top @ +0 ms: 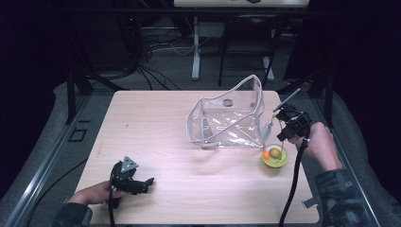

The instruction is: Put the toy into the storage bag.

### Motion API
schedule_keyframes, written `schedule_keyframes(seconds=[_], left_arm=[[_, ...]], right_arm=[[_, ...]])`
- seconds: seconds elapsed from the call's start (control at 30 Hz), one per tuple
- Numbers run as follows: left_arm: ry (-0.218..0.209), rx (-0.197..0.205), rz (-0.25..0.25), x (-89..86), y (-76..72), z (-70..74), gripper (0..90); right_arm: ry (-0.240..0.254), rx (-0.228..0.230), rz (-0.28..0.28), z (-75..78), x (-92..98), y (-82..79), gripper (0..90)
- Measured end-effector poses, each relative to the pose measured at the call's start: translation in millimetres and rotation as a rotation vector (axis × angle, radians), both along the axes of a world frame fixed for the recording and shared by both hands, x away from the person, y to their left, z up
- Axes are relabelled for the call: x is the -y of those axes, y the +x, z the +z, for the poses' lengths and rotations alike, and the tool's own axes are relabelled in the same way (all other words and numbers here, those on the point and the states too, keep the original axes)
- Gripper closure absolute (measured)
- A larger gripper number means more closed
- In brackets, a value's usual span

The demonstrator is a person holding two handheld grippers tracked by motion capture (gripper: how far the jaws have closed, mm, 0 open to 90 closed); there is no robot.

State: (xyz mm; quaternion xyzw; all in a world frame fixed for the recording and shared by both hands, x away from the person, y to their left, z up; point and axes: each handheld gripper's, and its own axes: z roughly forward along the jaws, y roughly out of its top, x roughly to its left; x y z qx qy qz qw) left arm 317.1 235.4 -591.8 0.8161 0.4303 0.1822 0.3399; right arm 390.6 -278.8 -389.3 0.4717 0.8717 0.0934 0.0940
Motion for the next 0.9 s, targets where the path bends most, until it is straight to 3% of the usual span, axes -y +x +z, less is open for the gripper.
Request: schedule_keyframes(seconds=[0.53,0.9], left_arm=[[0.001,0.000,0.000,0.0,0.0,0.0,0.0],[0.000,0.000,0.000,0.0,0.0,0.0,0.0]], right_arm=[[0.030,0.003,-0.008,4.8,0.7,1.1,88.1],[0.012,0.011,-0.002,20.0,2.6,4.0,88.0]])
